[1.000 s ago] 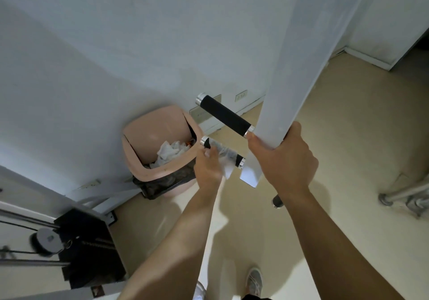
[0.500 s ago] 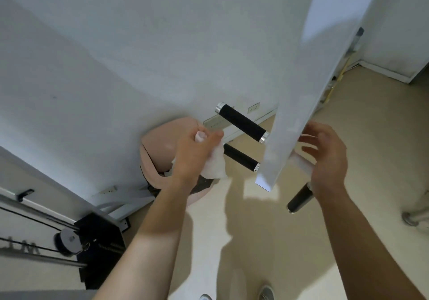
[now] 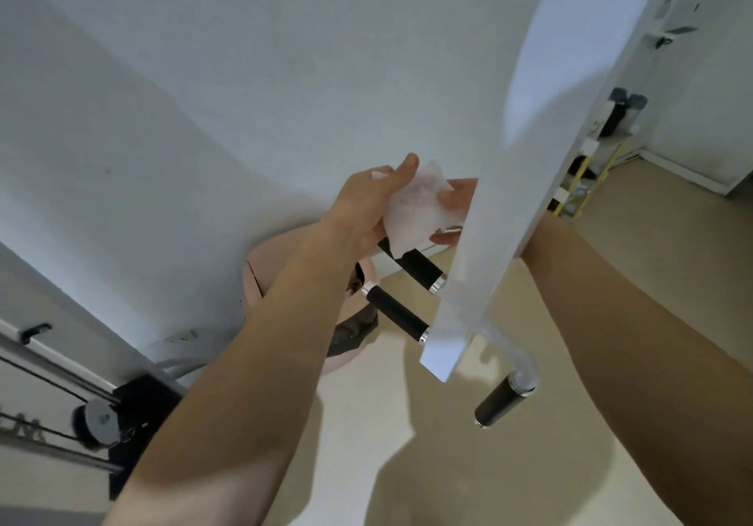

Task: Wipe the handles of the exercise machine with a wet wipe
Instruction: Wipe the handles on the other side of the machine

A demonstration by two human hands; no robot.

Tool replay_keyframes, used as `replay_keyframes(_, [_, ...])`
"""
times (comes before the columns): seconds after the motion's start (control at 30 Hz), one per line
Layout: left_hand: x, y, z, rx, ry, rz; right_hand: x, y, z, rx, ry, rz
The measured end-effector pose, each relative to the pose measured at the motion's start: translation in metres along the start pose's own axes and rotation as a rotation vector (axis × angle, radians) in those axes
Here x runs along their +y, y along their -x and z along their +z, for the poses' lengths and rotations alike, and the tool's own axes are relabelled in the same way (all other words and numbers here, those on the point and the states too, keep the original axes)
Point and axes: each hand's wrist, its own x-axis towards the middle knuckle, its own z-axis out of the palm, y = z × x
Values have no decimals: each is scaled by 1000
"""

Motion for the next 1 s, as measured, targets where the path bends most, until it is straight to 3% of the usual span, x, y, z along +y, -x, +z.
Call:
replay_keyframes(0.07, [-5,3,-11,16,30,-15,-12,4,13,56,64,-20])
replay_keyframes(0.3, [-42,26,-57,221,121,-48,-11,-16,25,12,193,24])
replay_keyframes(0.43, [-65,30,-66,343,78,-37,-2,-37,25,-104,288,108])
replay_keyframes(0.57, [-81,25,-58,412,68,-48,17,-54,25,-39,340,99])
replay_keyframes(0.73, [-97,7,-33,462,106,-110,27,-53,32,32,573,49])
replay_keyframes(0.87, [-105,-8,-12,565,-2,-128,22,-48,25,72,874,95])
replay_keyframes(0.93, [-107,-9,-8,639,51,-146,18,-38,9,97,624,105])
replay_keyframes(1.0, [-105,-10,-9,609,367,-184,22,-17,-9,37,293,67])
